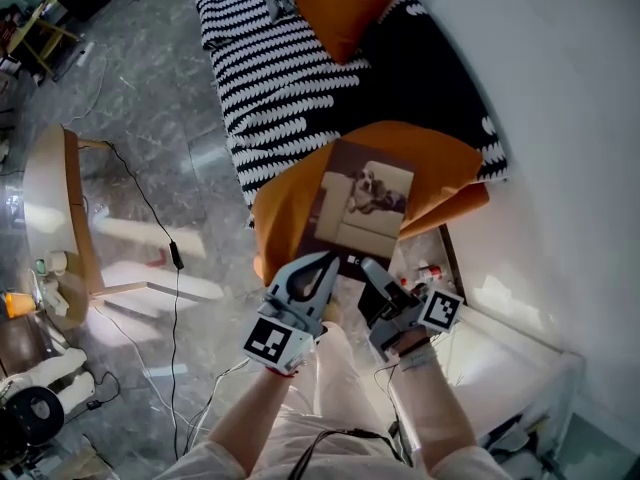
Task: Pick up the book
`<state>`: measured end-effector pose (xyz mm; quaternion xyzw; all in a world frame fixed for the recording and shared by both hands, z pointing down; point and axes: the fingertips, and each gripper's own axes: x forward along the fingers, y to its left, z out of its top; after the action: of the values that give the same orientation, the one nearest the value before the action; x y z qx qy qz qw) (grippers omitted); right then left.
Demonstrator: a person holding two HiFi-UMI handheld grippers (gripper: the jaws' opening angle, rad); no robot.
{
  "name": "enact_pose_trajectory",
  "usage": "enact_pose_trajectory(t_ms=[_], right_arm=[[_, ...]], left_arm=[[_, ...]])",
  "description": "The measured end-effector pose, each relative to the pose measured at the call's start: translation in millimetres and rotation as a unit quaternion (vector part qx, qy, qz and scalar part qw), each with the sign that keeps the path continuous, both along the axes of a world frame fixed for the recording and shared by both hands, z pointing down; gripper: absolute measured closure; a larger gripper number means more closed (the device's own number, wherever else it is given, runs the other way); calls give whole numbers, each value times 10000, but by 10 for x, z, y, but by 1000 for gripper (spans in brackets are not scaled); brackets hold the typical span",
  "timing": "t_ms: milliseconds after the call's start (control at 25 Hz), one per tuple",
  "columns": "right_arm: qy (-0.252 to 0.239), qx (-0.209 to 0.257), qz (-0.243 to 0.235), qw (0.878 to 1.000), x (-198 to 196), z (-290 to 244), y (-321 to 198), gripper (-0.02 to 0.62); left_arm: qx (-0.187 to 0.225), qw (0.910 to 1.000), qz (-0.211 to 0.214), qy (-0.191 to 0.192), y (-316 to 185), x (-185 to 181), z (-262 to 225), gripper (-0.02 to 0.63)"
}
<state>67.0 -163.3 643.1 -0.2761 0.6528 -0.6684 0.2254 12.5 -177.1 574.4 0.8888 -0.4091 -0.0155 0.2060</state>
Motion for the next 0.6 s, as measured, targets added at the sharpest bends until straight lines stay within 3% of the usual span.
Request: enact_pose_trajectory(t_ms=[600], right_arm=[[23, 138, 217, 9997, 180, -343, -242, 428]], left_arm=[[193, 9997, -101, -126, -275, -49, -313, 583]])
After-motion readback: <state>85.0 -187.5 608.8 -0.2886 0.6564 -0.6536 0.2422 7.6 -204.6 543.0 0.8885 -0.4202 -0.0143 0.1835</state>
